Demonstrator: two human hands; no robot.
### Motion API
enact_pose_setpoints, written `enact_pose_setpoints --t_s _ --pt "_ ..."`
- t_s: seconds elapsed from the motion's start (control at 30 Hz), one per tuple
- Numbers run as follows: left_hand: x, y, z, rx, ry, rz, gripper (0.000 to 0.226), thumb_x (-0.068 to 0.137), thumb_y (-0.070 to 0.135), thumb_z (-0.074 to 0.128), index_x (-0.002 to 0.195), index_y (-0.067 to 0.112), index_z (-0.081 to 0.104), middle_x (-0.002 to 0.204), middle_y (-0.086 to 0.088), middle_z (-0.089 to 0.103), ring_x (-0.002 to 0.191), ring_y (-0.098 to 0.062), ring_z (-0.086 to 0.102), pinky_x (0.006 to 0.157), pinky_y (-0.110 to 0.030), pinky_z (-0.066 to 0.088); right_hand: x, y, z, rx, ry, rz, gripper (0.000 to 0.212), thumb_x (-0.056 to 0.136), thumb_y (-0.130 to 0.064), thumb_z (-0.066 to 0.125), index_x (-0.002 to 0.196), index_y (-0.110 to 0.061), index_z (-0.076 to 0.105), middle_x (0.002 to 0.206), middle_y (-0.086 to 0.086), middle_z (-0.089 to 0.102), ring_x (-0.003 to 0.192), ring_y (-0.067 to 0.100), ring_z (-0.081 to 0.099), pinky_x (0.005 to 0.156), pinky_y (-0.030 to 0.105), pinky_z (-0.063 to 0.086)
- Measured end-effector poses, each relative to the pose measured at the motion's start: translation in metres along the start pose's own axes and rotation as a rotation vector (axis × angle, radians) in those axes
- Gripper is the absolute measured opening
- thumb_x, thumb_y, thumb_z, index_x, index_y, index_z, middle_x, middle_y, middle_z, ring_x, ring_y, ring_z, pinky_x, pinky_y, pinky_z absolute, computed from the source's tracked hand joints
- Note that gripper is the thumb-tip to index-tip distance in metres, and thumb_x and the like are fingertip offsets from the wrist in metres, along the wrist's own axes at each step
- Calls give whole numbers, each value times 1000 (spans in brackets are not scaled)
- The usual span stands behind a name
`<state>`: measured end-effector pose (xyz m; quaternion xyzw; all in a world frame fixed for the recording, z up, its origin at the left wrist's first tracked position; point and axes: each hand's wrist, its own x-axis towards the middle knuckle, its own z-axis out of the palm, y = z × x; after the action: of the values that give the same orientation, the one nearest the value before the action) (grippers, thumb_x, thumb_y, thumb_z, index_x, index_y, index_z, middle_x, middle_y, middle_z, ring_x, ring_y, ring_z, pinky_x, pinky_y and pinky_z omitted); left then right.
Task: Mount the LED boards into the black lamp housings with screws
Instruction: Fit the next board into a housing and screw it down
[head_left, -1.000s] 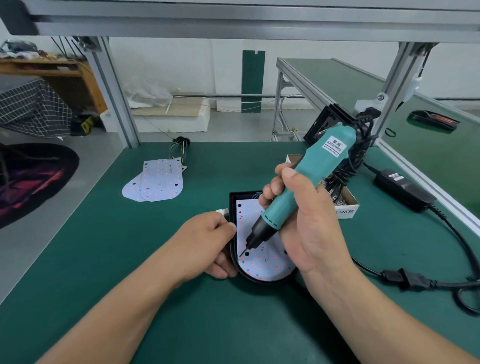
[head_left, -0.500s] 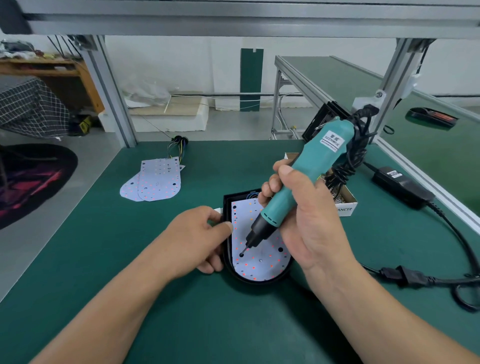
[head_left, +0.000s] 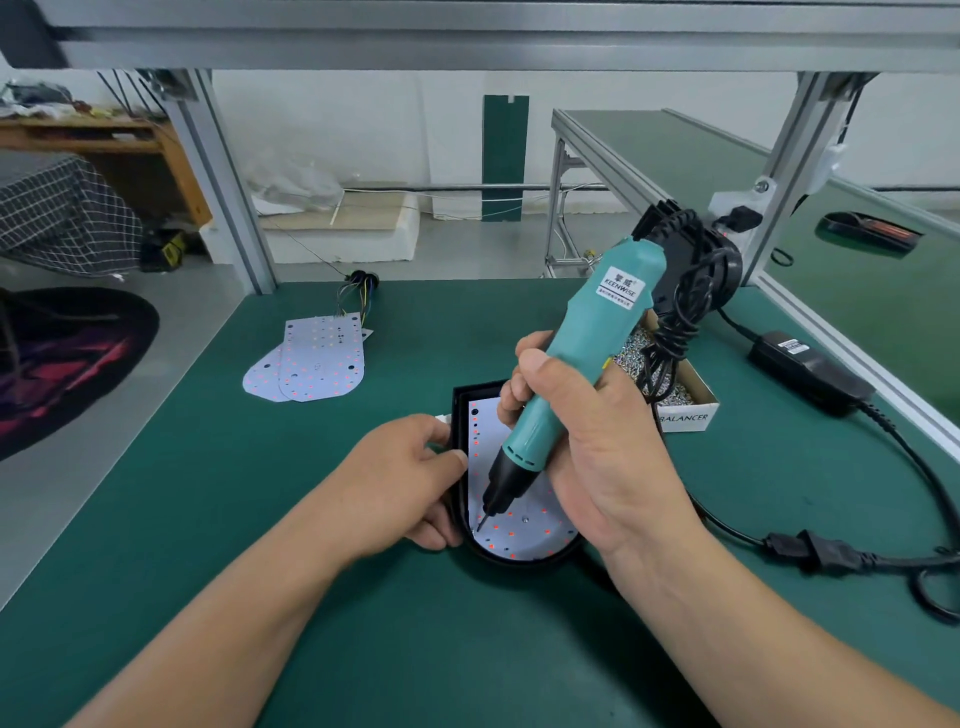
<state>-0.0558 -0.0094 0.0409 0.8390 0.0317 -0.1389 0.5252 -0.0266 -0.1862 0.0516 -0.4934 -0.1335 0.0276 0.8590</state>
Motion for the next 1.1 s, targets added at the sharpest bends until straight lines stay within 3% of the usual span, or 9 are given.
enact_pose_setpoints --t_s 0.53,0.7,0.83,0.93,1.1 --pt "-2 0 -2 5 -22 -3 26 106 15 43 111 20 68 77 -9 78 67 -26 78 58 -31 61 -1 -4 0 54 36 -34 10 92 -16 69 99 -14 63 78 5 52 75 22 51 78 35 48" --pt "1 -4 -9 21 109 16 22 104 17 49 113 27 65 75 1 74 64 -24 76 58 -36 63 2 -11 -3 118 35 -64 6 94 -13 66 93 -19 67 77 3 54 73 19 54 77 34 51" --pt "1 -10 -10 232 297 146 9 100 34 59 103 41 64 82 14 70 66 -13 70 66 -44 62 8 -21 -12 201 70 -80 14 95 -18 66 104 -10 60 77 3 53 74 20 54 79 35 53" --pt "-2 -4 -3 294 440 324 9 98 35 64 98 44 66 88 21 67 77 -5 63 67 -33 51 17 -43 -28 318 132 -161 8 100 -20 62 98 -12 64 76 0 53 72 17 55 80 34 53" --pt "3 20 14 347 397 478 11 99 31 67 93 38 72 93 20 68 93 -5 62 80 -38 53 33 -75 -69 480 335 -288 9 101 -19 63 95 -13 60 77 -1 52 69 14 54 76 32 51"
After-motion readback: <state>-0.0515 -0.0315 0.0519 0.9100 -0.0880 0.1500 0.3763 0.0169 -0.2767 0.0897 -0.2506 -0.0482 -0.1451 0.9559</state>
